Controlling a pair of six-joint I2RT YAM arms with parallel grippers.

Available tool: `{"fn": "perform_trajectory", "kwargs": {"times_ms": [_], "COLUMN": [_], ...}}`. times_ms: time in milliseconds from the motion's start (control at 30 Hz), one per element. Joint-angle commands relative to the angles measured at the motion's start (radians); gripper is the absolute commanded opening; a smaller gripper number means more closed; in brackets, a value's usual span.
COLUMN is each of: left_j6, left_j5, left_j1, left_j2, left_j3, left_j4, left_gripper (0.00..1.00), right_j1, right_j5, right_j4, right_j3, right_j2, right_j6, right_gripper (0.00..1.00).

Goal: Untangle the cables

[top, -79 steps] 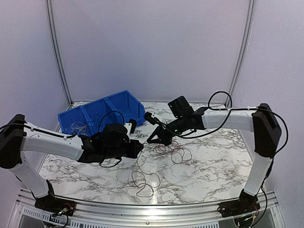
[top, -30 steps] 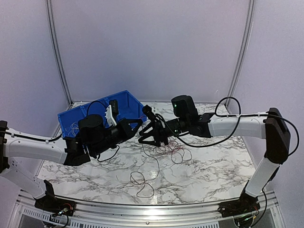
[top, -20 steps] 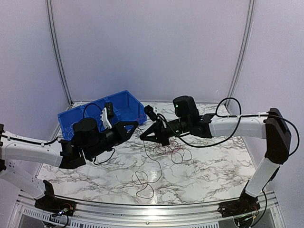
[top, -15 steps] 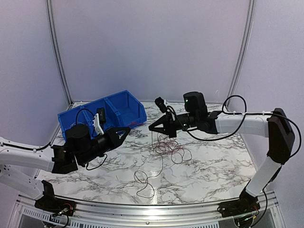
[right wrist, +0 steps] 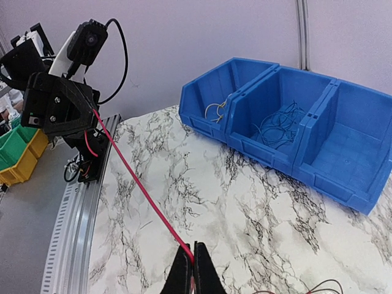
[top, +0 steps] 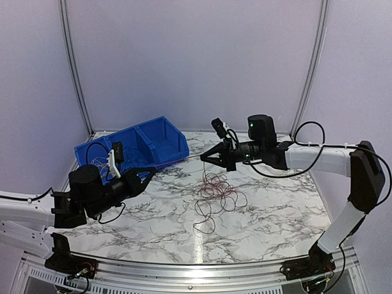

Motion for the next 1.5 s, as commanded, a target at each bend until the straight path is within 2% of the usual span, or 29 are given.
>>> {"fn": "perform_trajectory", "kwargs": {"times_ms": [0, 67, 133, 200, 300, 400, 500, 633, 867, 933, 1033, 1167, 1300, 1367, 1467], "left_j6": [0.061, 0.093, 0.131, 0.172, 0.263, 0.349, 0.374, 0.331, 0.262, 0.275, 0.297, 0.38, 0.463, 0.474, 0.482], "left_j5": [-0.132, -0.13, -0.14, -0.15, -0.129, -0.111, -0.131, -0.202, -0.297, -0.281, -0.217, -0.1, -0.026, 0.011, 0.085], "left_j1": [0.008, 0.008, 0.008, 0.008, 0.007, -0.002, -0.013, -0.017, -0.017, -0.017, -0.017, -0.017, -0.015, -0.006, -0.002], "left_j2": [-0.078, -0.081, -0.078, -0.064, -0.005, 0.071, 0.099, 0.024, -0.223, -0.228, -0.137, 0.106, 0.335, 0.413, 0.511], "left_j3": [-0.006, 0.009, 0.026, 0.031, 0.047, 0.087, 0.108, 0.048, -0.131, -0.138, -0.089, 0.034, 0.15, 0.194, 0.249], "left_j4": [-0.047, -0.068, -0.106, -0.124, -0.124, -0.124, -0.124, -0.124, -0.208, -0.214, -0.212, -0.212, -0.213, -0.213, -0.213], "left_gripper": [0.0, 0.01, 0.22, 0.37, 0.47, 0.49, 0.5, 0.48, 0.49, 0.51, 0.54, 0.57, 0.58, 0.59, 0.59], "right_j1": [-0.074, -0.074, -0.068, -0.051, -0.004, 0.053, 0.121, 0.17, 0.17, 0.171, 0.171, 0.171, 0.164, 0.157, 0.131], "right_j5": [0.1, 0.077, 0.068, 0.075, 0.109, 0.149, 0.159, 0.173, 0.255, 0.274, 0.303, 0.319, 0.33, 0.332, 0.341], "right_j4": [-0.072, -0.107, -0.149, -0.219, -0.315, -0.373, -0.39, -0.389, -0.42, -0.444, -0.487, -0.512, -0.57, -0.621, -0.659], "right_j3": [0.034, 0.071, 0.13, 0.201, 0.299, 0.347, 0.335, 0.256, 0.087, 0.079, 0.107, 0.135, 0.136, 0.126, 0.071], "right_j2": [-0.007, 0.006, 0.018, 0.028, 0.047, 0.059, 0.071, 0.096, 0.131, 0.167, 0.232, 0.242, 0.153, 0.104, 0.012], "right_j6": [-0.022, -0.03, -0.04, -0.061, -0.12, -0.165, -0.193, -0.221, -0.301, -0.309, -0.31, -0.31, -0.358, -0.398, -0.436], "right_gripper": [0.0, 0.0, 0.0, 0.0, 0.0, 0.0, 0.0, 0.0, 0.0, 0.0, 0.01, 0.28, 0.49, 0.55, 0.57]}}
